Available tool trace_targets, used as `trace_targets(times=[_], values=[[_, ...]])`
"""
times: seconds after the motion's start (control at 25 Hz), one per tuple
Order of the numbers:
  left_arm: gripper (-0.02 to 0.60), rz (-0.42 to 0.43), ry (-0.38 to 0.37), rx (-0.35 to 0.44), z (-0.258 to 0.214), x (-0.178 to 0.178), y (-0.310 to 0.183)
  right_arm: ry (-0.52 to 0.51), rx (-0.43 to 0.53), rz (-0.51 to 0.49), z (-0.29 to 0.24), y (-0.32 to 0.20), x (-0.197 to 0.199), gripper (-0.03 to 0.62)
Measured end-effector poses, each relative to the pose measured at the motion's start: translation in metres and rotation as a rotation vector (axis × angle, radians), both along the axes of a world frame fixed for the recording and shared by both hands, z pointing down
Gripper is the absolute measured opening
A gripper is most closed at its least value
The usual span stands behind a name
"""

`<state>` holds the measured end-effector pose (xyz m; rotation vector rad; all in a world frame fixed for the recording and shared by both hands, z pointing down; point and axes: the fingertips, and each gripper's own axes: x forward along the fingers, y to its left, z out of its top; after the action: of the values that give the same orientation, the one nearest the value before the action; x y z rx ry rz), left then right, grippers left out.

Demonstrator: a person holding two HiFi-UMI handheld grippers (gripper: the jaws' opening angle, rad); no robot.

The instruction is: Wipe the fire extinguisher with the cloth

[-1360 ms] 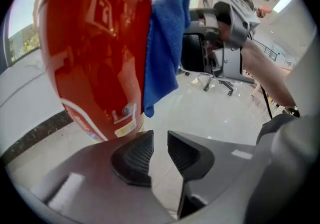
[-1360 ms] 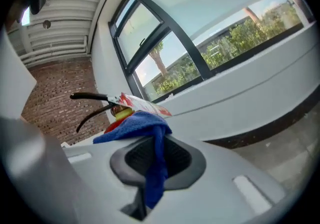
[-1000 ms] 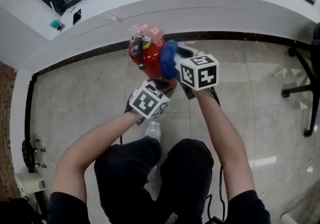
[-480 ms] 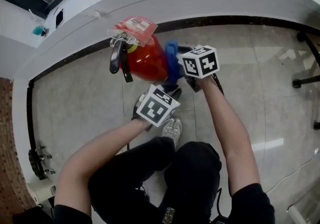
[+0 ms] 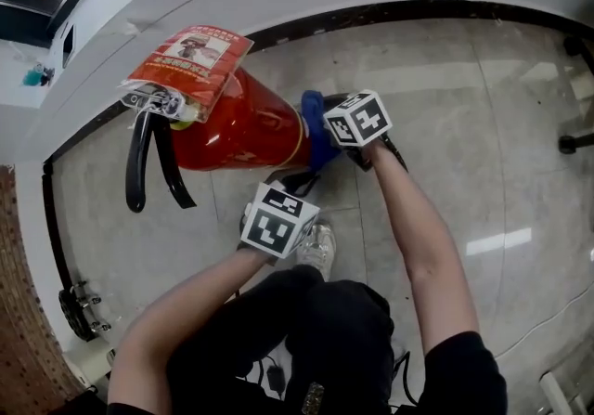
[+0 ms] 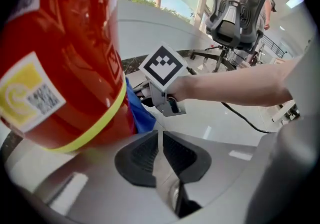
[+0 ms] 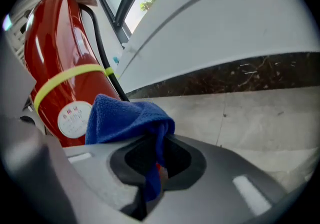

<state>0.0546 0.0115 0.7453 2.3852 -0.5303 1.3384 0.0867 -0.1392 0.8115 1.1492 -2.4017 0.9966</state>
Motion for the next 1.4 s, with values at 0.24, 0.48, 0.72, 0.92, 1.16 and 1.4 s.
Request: trace_targets(times=[0.24,0.48,0.72,0.92,1.16,1.4], values=[[0.032,-0.056,-0.020,0.005,0.013,-0.002,-0.004,0.036,-0.070,-0.025,0.035,0.004,0.001,0.031],[0.020,-0.130,-0.029,-0.049,0.022,0.015,-0.008,0.075,-0.083,-0.097,0.034,-0.001,-0.003,0.031],[0.020,-0.085,-0.038,-0.052,0.010,0.030,-0.005,-0.017,0.052,-0.262,-0.048,-0.025,-0.022,0.031],[0.020,-0.036,-0.038,-0.022,-0.009,0.037,-0.003,0.005,0.196,-0.338,-0.124,-0.045,-0.035,0.031],[0.018,0.080,-0.051,0.047,-0.042,0.026,0.005,0.017,0.404,-0.303,-0.222,-0.048,-0.037,0.031],[0.020,0.043,-0.002,0.117,-0.089,0.010,-0.004,0.043,0.483,-0.213,-0.266,-0.016,-0.009,0.029]])
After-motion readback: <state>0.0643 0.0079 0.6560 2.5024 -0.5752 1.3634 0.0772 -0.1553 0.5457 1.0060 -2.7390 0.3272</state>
